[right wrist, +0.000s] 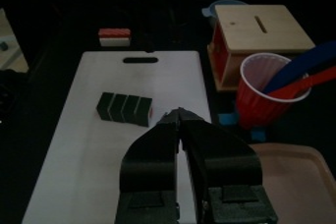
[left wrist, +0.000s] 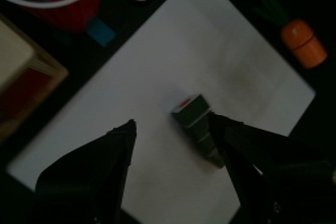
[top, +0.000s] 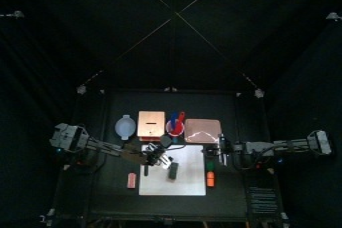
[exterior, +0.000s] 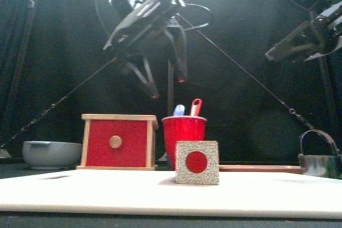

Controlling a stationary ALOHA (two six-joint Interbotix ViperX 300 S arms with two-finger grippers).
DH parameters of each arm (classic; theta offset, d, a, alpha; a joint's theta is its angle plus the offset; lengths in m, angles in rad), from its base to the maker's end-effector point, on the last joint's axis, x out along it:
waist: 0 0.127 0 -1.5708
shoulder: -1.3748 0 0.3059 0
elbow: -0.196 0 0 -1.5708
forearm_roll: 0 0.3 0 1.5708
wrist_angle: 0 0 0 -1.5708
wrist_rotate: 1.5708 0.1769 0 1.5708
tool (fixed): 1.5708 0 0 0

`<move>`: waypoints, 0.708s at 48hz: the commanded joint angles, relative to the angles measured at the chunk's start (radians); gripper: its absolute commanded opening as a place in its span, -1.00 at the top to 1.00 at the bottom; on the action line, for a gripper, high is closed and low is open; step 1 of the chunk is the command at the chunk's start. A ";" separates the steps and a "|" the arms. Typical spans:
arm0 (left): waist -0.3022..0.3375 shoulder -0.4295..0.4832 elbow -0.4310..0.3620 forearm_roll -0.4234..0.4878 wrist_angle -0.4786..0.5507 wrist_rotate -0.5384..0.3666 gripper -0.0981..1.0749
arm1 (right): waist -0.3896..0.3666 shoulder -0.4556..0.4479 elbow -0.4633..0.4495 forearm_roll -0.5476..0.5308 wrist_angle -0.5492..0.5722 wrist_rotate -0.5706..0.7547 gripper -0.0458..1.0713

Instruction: Put sushi roll onto cutting board

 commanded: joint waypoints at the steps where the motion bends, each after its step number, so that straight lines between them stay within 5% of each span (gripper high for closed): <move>1: -0.023 -0.077 0.041 0.061 -0.028 0.032 -0.74 | 0.011 0.003 -0.038 0.006 -0.002 0.002 0.77; 17: -0.160 -0.296 0.245 0.471 -0.135 0.034 -0.73 | 0.041 0.011 -0.078 -0.003 -0.009 0.000 0.77; 34: -0.183 -0.554 0.483 0.640 -0.173 0.034 -0.73 | 0.046 0.012 -0.072 0.003 -0.009 0.000 0.77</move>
